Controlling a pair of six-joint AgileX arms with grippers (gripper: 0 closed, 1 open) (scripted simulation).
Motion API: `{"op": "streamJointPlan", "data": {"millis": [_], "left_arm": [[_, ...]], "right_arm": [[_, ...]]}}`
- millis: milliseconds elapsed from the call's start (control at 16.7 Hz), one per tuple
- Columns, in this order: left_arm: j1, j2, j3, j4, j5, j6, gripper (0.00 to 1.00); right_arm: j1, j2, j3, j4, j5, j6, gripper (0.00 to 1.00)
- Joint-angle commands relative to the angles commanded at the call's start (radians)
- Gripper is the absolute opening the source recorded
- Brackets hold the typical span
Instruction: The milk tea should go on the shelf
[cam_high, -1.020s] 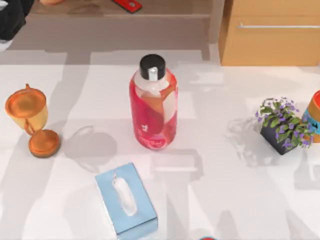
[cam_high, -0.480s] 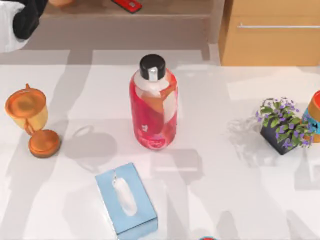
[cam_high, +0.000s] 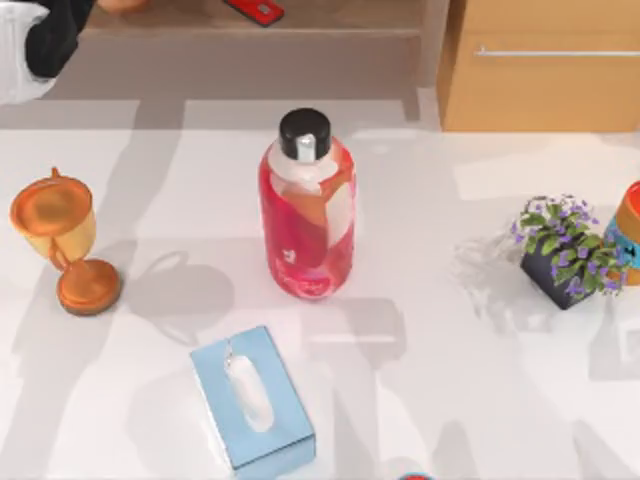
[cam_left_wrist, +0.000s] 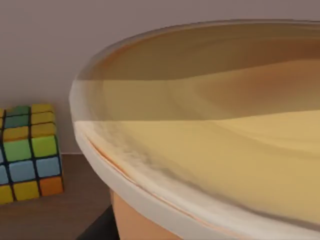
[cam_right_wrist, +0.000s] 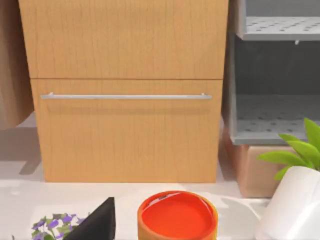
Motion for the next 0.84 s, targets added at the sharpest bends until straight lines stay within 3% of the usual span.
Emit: {"op": "streamJointPlan", "data": {"millis": [480,840], "left_arm": [[0.0,0.0,0.0,0.0,0.0,0.0,0.98],[0.0,0.0,0.0,0.0,0.0,0.0,1.0]], "right_arm": [[0.0,0.0,0.0,0.0,0.0,0.0,1.0],[0.0,0.0,0.0,0.0,0.0,0.0,1.0]]}}
